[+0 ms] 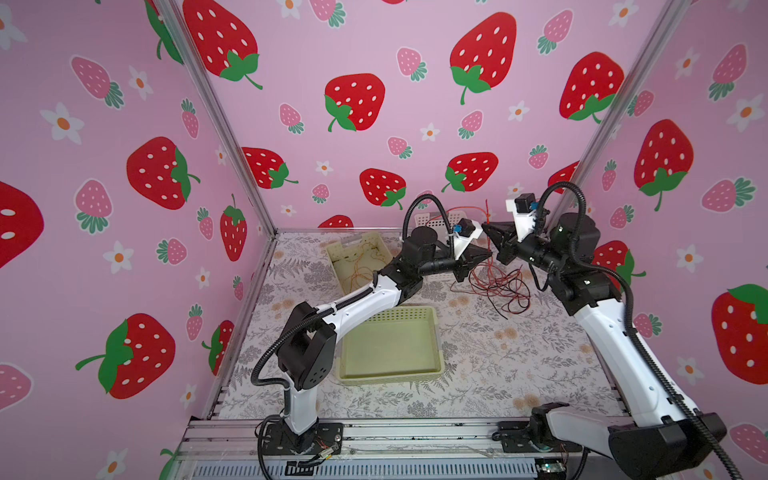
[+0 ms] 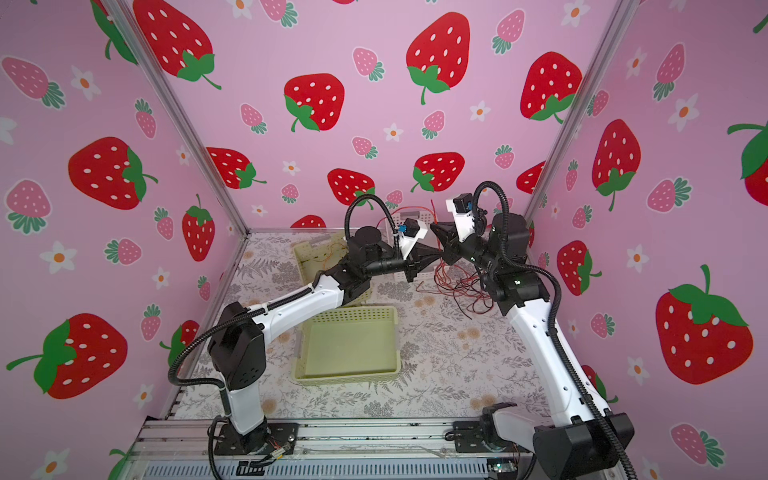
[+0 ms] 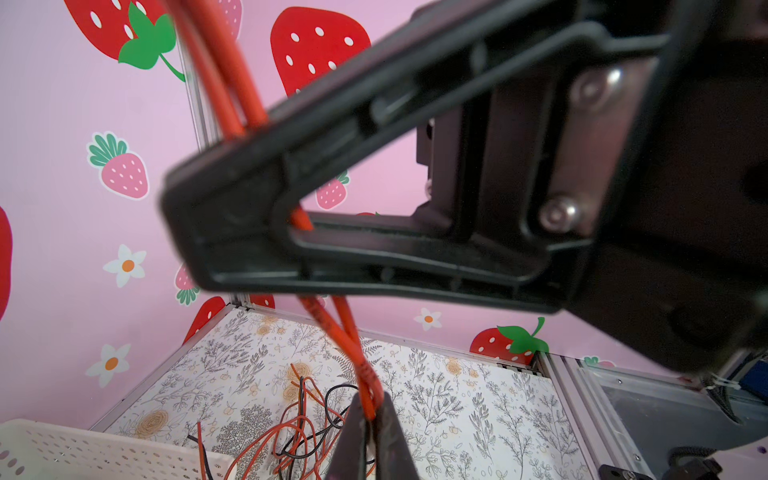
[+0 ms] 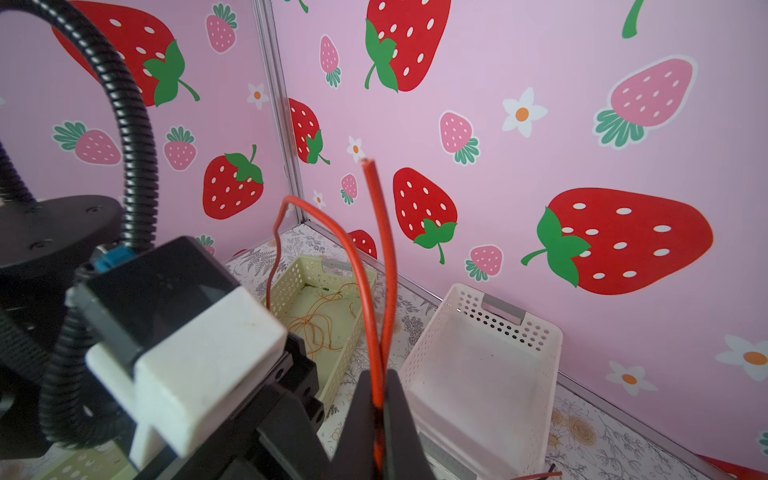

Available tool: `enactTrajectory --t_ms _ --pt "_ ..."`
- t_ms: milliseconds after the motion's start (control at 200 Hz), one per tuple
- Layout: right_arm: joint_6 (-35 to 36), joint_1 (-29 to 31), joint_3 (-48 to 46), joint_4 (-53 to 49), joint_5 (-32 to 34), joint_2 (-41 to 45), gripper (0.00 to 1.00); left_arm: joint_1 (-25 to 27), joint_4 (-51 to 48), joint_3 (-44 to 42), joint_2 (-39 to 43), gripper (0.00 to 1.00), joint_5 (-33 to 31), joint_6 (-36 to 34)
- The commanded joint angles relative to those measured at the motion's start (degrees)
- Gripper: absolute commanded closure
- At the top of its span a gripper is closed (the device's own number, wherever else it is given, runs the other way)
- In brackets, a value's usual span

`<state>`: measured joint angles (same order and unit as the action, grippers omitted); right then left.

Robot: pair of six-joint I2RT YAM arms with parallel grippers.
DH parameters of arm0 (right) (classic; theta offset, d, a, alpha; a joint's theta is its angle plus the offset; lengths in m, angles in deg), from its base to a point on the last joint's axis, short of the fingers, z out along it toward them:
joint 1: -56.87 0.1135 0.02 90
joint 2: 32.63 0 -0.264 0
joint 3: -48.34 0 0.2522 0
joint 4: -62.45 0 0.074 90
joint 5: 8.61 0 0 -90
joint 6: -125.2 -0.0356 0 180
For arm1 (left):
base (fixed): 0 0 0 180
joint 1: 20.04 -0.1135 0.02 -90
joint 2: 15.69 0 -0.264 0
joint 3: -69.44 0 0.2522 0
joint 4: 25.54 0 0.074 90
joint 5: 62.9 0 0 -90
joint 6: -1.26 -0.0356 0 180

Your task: Untangle the cables

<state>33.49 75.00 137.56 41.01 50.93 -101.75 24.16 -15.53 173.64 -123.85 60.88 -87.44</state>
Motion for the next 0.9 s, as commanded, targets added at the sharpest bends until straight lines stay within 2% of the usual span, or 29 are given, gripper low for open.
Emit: enactTrajectory --t_ms 0,155,280,315,360,505,580,650,715,750,895 --pt "-0.26 0.33 -0.13 2.95 -0.54 1.05 1.00 0.37 -1.57 -1.11 1.11 0.87 1.87 -0.96" --pt "-0.70 0.33 -0.39 3.62 -1.70 0.57 1.00 0.44 -1.86 -0.79 0.67 0.85 2.58 -0.80" --pt "-0.75 0.33 -0.79 3.74 -2.74 0.35 0.98 0.41 -0.44 -0.78 0.48 0.93 2.19 -0.29" --pt "-0.75 0.33 -1.12 3.72 -2.85 0.36 0.97 0.30 0.07 -0.78 0.41 0.99 2.25 -0.10" --pt "-0.75 0.33 -1.58 3.49 -2.74 0.47 0.95 0.29 0.48 -0.79 0.43 1.00 2.26 0.07" --pt "-0.31 0.24 -3.42 3.20 -2.19 1.59 0.74 0.28 0.31 -0.76 0.85 1.00 1.75 -0.94" --pt "-0.05 0.00 -4.05 2.62 -1.71 2.37 0.59 0.03 0.57 -1.26 1.15 1.00 1.13 -1.37" --pt "0.22 -0.65 -4.45 1.75 -1.34 3.16 0.50 -0.21 1.03 -2.03 1.69 1.00 0.62 -1.87" --pt "0.24 -1.85 -5.10 1.38 -1.27 4.04 0.49 -0.46 1.46 -2.78 2.15 1.00 0.24 -2.07" --pt "0.14 -2.63 -5.60 1.35 -1.63 4.67 0.44 -0.67 1.38 -2.97 2.35 1.00 0.30 -2.09" --pt "-0.42 -6.47 -7.77 2.13 -6.96 6.86 0.40 -1.71 1.49 -3.72 2.94 1.00 0.41 -1.56"
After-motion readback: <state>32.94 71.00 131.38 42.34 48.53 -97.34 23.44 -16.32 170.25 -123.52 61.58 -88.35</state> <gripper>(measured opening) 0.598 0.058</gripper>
